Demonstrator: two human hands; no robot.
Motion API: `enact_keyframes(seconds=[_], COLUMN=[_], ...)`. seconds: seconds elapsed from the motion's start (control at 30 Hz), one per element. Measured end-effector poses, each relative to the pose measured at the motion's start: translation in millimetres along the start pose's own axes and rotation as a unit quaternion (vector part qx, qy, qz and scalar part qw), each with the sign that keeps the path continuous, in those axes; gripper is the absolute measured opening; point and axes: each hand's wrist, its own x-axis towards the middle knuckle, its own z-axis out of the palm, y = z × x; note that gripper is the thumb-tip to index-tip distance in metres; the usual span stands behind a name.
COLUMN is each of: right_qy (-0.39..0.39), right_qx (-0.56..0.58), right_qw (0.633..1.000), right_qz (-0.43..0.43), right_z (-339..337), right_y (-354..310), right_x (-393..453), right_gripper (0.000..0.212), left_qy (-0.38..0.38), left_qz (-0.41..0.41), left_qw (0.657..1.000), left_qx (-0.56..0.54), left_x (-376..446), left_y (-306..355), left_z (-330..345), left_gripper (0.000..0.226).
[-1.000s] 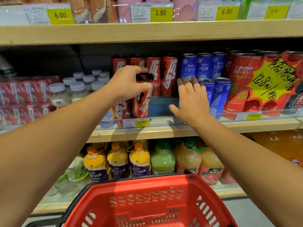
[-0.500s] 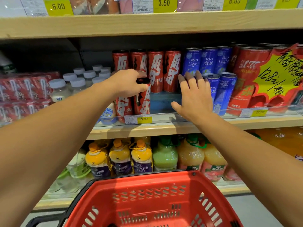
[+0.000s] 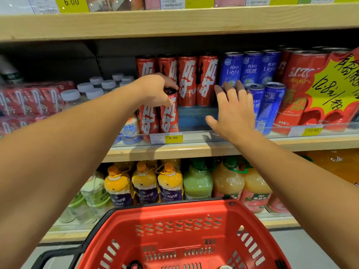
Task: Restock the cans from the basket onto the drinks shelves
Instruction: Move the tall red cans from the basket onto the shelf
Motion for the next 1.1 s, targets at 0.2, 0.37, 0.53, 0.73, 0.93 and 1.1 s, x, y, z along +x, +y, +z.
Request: enact_keyframes(seconds=[0.2, 0.37, 0.53, 0.73, 0.93, 1.1], right_qy=[-0.009, -0.021, -0.026, -0.038, -0.082, -0.147], right_qx=[-0.001, 0.006, 0.011, 0.079, 0.151, 0.190], right_qw=[1.000, 1.000, 1.000, 0.995, 0.982, 0.964], right_qz=[0.001, 0.007, -0.005, -0.042, -0.079, -0.115], right_z=[-1, -5, -18, -30, -25, -9], right_y=[0, -2, -15, -41, -80, -111], right_x=[1, 0, -2, -33, -106, -168], right_gripper=[0.083, 0.084, 0.081, 0.082, 0.078, 0.077], left_qy=[-0.002, 0.003, 0.092, 0.270, 0.228, 0.151], left_qz=[-0.001, 0.000, 0.005, 0.048, -0.006, -0.036], left_qw=[1.000, 1.000, 0.996, 0.958, 0.959, 0.972], left_qx=[-0.002, -0.003, -0.007, -0.079, -0.169, -0.177], left_x=[0, -3, -18, -79, -152, -207], left_y=[-2, -4, 3, 6, -9, -33], left_z=[1, 10, 21, 43, 97, 149], left_gripper=[0.060, 0.065, 0.067, 0.050, 0.050, 0.053])
